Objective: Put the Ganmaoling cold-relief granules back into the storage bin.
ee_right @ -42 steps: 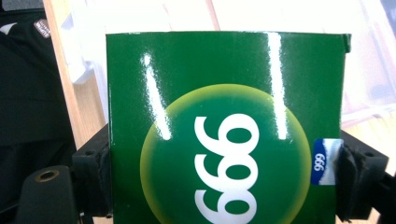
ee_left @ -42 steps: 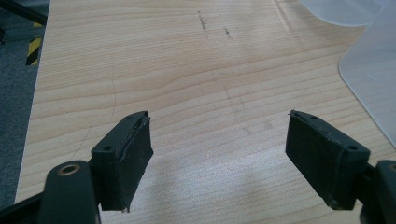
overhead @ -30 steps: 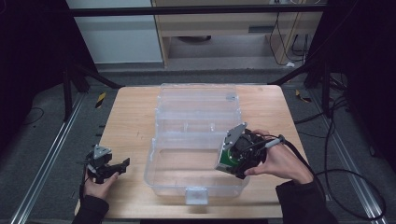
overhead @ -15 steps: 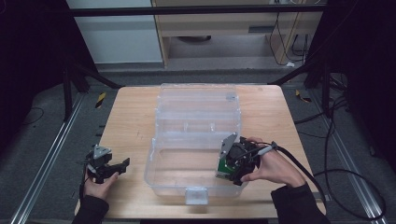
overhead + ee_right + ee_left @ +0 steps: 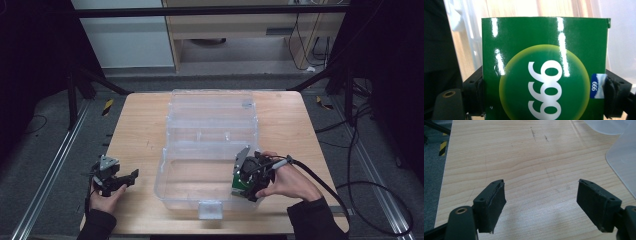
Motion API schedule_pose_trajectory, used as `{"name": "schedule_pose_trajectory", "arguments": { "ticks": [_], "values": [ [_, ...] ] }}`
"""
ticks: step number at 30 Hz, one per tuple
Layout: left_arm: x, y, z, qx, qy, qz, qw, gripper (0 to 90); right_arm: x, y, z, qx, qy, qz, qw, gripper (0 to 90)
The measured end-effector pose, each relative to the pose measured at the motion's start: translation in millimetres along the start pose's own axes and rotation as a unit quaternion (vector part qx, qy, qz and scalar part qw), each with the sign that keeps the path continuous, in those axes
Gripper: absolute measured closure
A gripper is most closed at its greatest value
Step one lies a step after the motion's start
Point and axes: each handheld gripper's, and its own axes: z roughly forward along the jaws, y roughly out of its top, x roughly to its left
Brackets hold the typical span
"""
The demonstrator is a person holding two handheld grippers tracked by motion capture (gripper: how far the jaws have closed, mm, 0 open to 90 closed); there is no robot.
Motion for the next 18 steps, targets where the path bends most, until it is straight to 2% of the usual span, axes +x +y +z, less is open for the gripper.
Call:
{"name": "schedule_pose_trajectory", "arguments": {
  "ticks": [2, 3, 6, 18],
  "values": [
    [-0.1, 0.0, 0.0, 0.000, 0.000, 0.000, 1.0000, 22.3, 0.1, 0.0, 1.2, 0.001, 0.000, -0.002, 1.0000, 15.7],
    [-0.4, 0.1, -0.2, 0.000, 0.000, 0.001, 1.0000, 22.3, -1.4, -1.6, 5.6, -0.003, 0.010, 0.007, 0.9999, 15.6],
    [-0.3, 0.1, 0.0, 0.000, 0.000, 0.001, 1.0000, 22.3, -2.7, -4.6, 11.3, -0.006, 0.010, 0.010, 0.9999, 15.5],
    [-0.4, 0.0, 0.3, 0.001, -0.001, 0.002, 1.0000, 22.3, -3.6, -2.4, 26.7, 0.019, 0.015, -0.004, 0.9997, 14.5]
  ]
}}
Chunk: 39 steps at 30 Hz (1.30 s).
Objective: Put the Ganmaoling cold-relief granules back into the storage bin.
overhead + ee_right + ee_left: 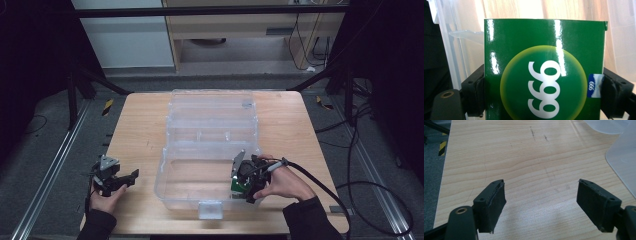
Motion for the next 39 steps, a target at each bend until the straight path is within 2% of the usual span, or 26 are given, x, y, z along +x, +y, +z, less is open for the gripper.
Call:
{"name": "schedule_pose_trajectory", "arguments": {
  "ticks": [6, 11, 15, 17, 18, 21, 24, 25, 26, 28, 29, 30, 31, 32, 33, 34, 35, 36, 39],
  "values": [
    [0.1, -0.1, 0.1, 0.000, 0.000, 0.000, 1.0000, 22.3, -1.7, 0.7, 0.6, 0.003, 0.002, 0.000, 1.0000, 12.4],
    [0.0, 0.0, 0.0, 0.000, -0.001, 0.000, 1.0000, 22.3, -3.7, -1.7, -9.8, -0.020, -0.005, 0.008, 0.9998, 13.5],
    [-0.2, 0.0, 0.0, 0.000, -0.001, 0.000, 1.0000, 22.3, -3.1, -8.9, -28.4, -0.051, -0.019, 0.024, 0.9982, 13.1],
    [-0.3, 0.0, 0.1, 0.000, -0.001, 0.000, 1.0000, 22.5, -2.7, -10.0, -31.5, -0.057, -0.021, 0.027, 0.9978, 12.7],
    [-0.3, 0.0, 0.0, 0.001, -0.002, 0.000, 1.0000, 22.7, -2.6, -14.1, -41.5, -0.077, -0.032, 0.034, 0.9959, 12.0],
    [-0.3, 0.1, -0.3, 0.000, -0.003, 0.000, 1.0000, 23.5, -3.2, -20.8, -55.4, -0.102, -0.058, 0.055, 0.9916, 12.0],
    [-0.4, 0.1, -0.9, -0.001, -0.003, -0.001, 1.0000, 24.1, -5.1, -30.3, -64.9, -0.135, -0.081, 0.083, 0.9841, 11.8],
    [-0.3, 0.1, -1.3, -0.002, -0.005, -0.002, 1.0000, 24.4, -6.6, -36.2, -67.7, -0.148, -0.089, 0.097, 0.9803, 11.4],
    [-0.3, 0.1, -1.3, -0.002, -0.005, -0.002, 1.0000, 24.7, -7.4, -39.9, -69.0, -0.151, -0.095, 0.106, 0.9781, 11.3],
    [-0.1, 0.1, -1.1, -0.001, -0.005, -0.002, 1.0000, 25.3, -9.3, -52.7, -70.5, -0.167, -0.112, 0.135, 0.9702, 10.1],
    [-0.1, 0.0, -0.8, -0.001, -0.005, -0.002, 1.0000, 25.3, -9.3, -52.7, -70.5, -0.167, -0.112, 0.135, 0.9702, 10.1],
    [-0.1, 0.0, -0.8, -0.001, -0.005, -0.001, 1.0000, 25.8, -10.2, -65.0, -71.5, -0.183, -0.126, 0.165, 0.9611, 9.8],
    [-0.4, 0.1, -1.0, -0.001, -0.005, -0.001, 1.0000, 26.1, -10.6, -71.3, -71.7, -0.193, -0.134, 0.180, 0.9552, 8.3],
    [-0.4, 0.1, -1.0, -0.001, -0.005, -0.001, 1.0000, 26.3, -10.6, -71.3, -71.7, -0.193, -0.134, 0.180, 0.9552, 8.3],
    [-0.8, 0.1, -1.1, -0.002, -0.005, -0.001, 1.0000, 26.4, -11.2, -84.6, -72.6, -0.213, -0.150, 0.212, 0.9418, 6.6],
    [-0.8, 0.1, -1.1, -0.002, -0.005, -0.001, 1.0000, 26.5, -11.2, -84.6, -72.6, -0.213, -0.150, 0.212, 0.9418, 6.6],
    [-1.0, 0.1, -0.9, -0.001, -0.006, -0.001, 1.0000, 26.6, -10.9, -98.8, -72.1, -0.239, -0.167, 0.242, 0.9253, 6.2],
    [-1.0, 0.1, -0.9, -0.001, -0.006, -0.001, 1.0000, 26.7, -10.8, -105.6, -71.1, -0.250, -0.173, 0.258, 0.9169, 6.2],
    [-1.5, 0.0, -0.5, -0.001, -0.005, -0.001, 1.0000, 27.2, -10.7, -124.5, -65.1, -0.271, -0.189, 0.301, 0.8945, 5.9]
  ]
}}
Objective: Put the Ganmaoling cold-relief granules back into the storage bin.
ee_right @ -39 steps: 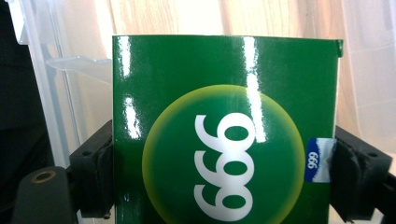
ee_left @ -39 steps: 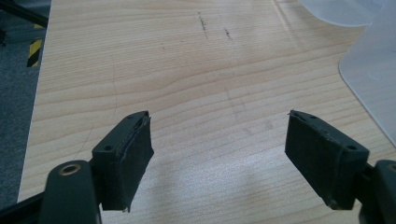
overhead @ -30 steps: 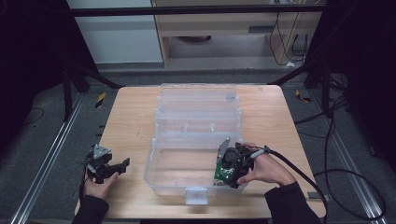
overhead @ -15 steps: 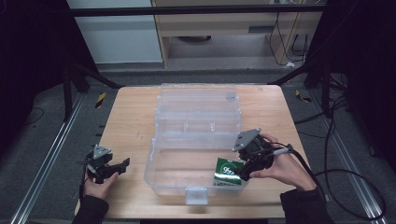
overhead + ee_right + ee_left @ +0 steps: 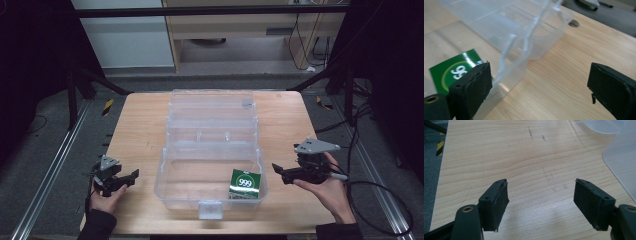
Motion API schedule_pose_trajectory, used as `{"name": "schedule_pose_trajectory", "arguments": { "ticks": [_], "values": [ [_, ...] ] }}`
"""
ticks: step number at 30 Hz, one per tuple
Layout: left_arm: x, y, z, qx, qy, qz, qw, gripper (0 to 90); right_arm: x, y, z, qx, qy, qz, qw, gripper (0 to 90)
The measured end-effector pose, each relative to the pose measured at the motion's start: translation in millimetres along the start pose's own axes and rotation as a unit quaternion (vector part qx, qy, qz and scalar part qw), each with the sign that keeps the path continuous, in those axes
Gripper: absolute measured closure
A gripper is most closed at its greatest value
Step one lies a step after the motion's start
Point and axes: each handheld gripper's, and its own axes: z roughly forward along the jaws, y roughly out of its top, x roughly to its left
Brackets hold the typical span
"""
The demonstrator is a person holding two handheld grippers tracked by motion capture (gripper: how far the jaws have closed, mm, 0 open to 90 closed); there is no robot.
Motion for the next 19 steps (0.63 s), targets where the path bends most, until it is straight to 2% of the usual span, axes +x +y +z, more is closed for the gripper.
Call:
{"name": "schedule_pose_trajectory", "arguments": {
  "ticks": [3, 5, 7, 9, 10, 11, 12, 13, 14, 15, 16, 19],
  "values": [
    [0.3, 0.0, -0.6, 0.000, 0.000, 0.000, 1.0000, 27.9, -9.6, -17.2, 2.1, -0.012, -0.016, 0.035, 0.9992, 6.2],
    [0.3, 0.0, -0.6, 0.000, -0.001, 0.000, 1.0000, 28.2, -12.0, -21.2, 3.3, -0.011, -0.021, 0.042, 0.9988, 6.2],
    [-0.3, 0.1, -1.0, -0.001, -0.002, 0.002, 1.0000, 29.1, -22.5, -37.9, 9.9, -0.010, -0.043, 0.070, 0.9965, 6.3],
    [-0.2, 0.1, -0.7, -0.001, -0.004, 0.002, 1.0000, 29.7, -28.4, -49.2, 14.9, -0.007, -0.053, 0.092, 0.9944, 6.2],
    [-0.2, 0.1, -0.7, -0.001, -0.004, 0.002, 1.0000, 29.8, -28.4, -49.2, 14.9, -0.007, -0.053, 0.092, 0.9944, 6.2],
    [-0.3, 0.0, -0.1, -0.001, -0.004, 0.002, 1.0000, 30.2, -33.6, -61.1, 19.6, -0.005, -0.062, 0.110, 0.9921, 6.4],
    [-0.3, 0.0, -0.1, -0.001, -0.004, 0.002, 1.0000, 30.5, -33.6, -61.1, 19.6, -0.005, -0.062, 0.110, 0.9921, 6.4],
    [0.2, 0.1, -0.2, -0.001, -0.004, 0.002, 1.0000, 30.8, -38.7, -72.3, 23.4, -0.002, -0.073, 0.125, 0.9894, 6.5],
    [0.3, 0.1, -0.3, -0.001, -0.004, 0.001, 1.0000, 31.1, -41.3, -77.5, 25.1, -0.001, -0.082, 0.131, 0.9880, 6.6],
    [0.3, 0.1, -0.3, -0.001, -0.004, 0.001, 1.0000, 31.3, -41.3, -77.5, 25.1, -0.001, -0.082, 0.131, 0.9880, 6.6],
    [0.5, -0.1, -0.4, -0.002, -0.003, 0.001, 1.0000, 31.7, -45.9, -85.9, 27.4, 0.000, -0.097, 0.145, 0.9847, 6.6],
    [0.4, -0.2, -0.2, -0.002, -0.002, 0.001, 1.0000, 32.3, -50.1, -95.1, 31.5, 0.001, -0.109, 0.165, 0.9802, 6.6]
  ]
}}
